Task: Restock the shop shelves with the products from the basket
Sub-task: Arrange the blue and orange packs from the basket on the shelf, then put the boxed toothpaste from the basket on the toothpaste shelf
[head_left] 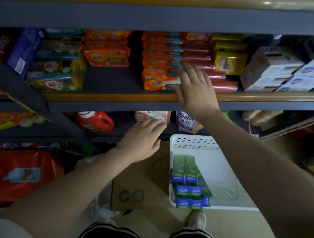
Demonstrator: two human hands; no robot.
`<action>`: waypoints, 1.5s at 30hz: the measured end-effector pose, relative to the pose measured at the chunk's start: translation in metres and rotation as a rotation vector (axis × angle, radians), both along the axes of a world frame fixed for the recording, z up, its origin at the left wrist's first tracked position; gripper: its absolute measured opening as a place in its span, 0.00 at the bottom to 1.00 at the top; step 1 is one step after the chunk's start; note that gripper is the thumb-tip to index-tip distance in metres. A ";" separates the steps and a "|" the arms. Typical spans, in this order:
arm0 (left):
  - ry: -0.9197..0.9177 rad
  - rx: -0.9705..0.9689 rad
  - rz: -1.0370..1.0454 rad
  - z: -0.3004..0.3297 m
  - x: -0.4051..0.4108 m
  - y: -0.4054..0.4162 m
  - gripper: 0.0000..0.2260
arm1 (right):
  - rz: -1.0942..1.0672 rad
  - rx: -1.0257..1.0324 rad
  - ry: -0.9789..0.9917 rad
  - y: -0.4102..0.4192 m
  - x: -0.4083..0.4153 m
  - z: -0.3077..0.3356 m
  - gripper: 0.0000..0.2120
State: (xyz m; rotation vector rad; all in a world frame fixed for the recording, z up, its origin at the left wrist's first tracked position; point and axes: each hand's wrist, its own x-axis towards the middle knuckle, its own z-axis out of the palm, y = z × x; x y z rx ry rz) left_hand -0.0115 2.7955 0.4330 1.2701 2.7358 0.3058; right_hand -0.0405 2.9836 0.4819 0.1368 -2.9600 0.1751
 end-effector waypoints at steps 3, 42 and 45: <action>-0.232 -0.176 -0.004 -0.026 0.025 0.018 0.20 | -0.154 -0.144 -0.016 0.037 0.064 -0.033 0.13; -0.374 -0.275 0.803 -0.001 0.141 -0.004 0.25 | -0.411 -0.802 -0.963 0.045 0.142 -0.062 0.11; -0.299 -0.192 0.930 0.028 0.163 -0.072 0.24 | -0.259 -0.758 -0.867 -0.016 0.141 -0.021 0.12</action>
